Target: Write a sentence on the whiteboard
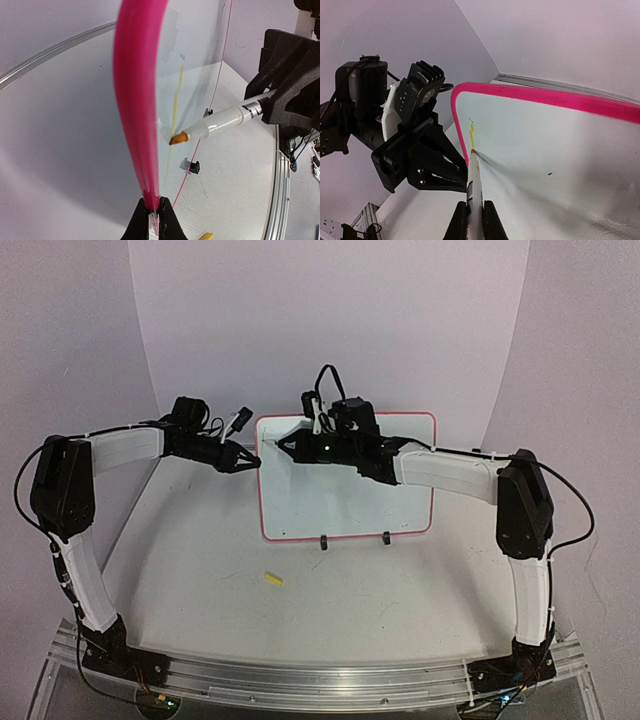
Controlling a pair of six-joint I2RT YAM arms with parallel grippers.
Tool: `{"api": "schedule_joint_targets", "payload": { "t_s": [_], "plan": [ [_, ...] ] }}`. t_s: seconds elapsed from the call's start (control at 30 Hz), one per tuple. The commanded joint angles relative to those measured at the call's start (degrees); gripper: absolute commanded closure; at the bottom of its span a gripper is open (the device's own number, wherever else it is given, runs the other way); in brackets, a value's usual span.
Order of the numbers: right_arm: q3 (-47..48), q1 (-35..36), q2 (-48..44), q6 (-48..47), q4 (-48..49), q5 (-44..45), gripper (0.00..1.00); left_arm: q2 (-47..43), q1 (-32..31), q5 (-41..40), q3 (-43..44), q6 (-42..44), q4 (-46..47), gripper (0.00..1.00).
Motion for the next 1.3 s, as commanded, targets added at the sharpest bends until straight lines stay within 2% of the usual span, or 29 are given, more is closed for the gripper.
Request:
{"api": "schedule_joint_targets", "payload": {
  "t_s": [0.0, 0.5, 0.87, 1.27],
  "plan": [
    [-0.7, 0.1, -1.3, 0.2, 0.3, 4.9, 1.00, -2.5, -0.4, -2.5, 0.5, 1.3, -0.4, 1.00],
    [-6.0, 0.1, -5.6, -0.2, 2.6, 9.9, 1.00, -2.6, -0.4, -2.5, 0.5, 1.3, -0.4, 1.00],
    [-8.5, 0.1, -8.4, 0.0, 8.3, -0.2, 1.00, -2.8, -0.4, -2.7, 0.5, 1.4, -0.5, 1.00],
    [-5.8, 0.0, -6.8, 0.3, 7.9, 2.5, 1.00, -3.1, -0.5, -2.7, 0.4, 1.5, -0.6, 1.00]
  ]
}}
